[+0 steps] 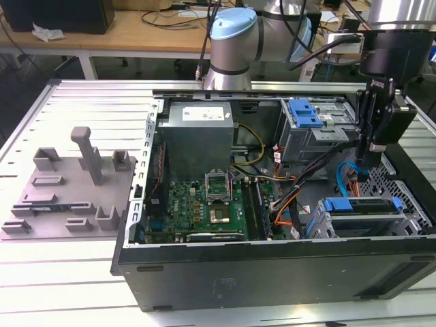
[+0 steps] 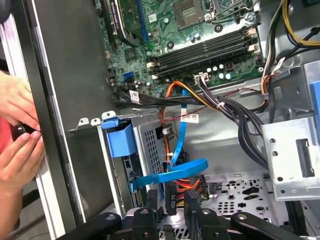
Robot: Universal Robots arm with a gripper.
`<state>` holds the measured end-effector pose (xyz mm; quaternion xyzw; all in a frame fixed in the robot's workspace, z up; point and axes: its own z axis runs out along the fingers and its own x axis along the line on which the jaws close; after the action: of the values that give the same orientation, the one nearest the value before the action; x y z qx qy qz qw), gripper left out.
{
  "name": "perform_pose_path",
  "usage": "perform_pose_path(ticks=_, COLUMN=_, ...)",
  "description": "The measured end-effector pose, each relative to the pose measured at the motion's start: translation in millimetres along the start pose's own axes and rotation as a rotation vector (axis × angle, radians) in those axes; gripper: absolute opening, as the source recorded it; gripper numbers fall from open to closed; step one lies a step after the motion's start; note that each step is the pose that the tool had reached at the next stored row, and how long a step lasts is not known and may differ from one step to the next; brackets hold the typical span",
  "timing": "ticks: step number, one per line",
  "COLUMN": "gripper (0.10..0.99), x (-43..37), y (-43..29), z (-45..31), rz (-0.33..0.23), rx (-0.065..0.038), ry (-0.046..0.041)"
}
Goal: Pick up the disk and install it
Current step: 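Insert the first disk wire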
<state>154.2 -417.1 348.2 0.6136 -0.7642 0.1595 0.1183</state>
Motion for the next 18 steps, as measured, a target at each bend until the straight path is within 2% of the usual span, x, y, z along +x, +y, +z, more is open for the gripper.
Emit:
perform_pose_path(ticks=4, gripper=0.349, x=-6.5, y=3.5, z=-2.0, rz=0.001, rx=0.004, ry=0.0071)
perform_pose_path(ticks=10, gripper=0.349, x=-12.4, y=6.3, z=-1.3, rz=0.003, rx=0.022, ry=0.0326)
perform_pose_path(ticks=11, gripper=0.349, x=-13.1, y=7.0, z=-1.0, rz=0.003, rx=0.028, ry=0.0407)
perform_pose_path(ticks=12, gripper=0.349, x=-13.6, y=7.6, z=-0.7, rz=0.003, rx=0.032, ry=0.0445)
perform_pose_path(ticks=18, gripper=0.349, x=-15.7, y=11.0, z=2.0, rz=0.004, rx=0.049, ry=0.0536)
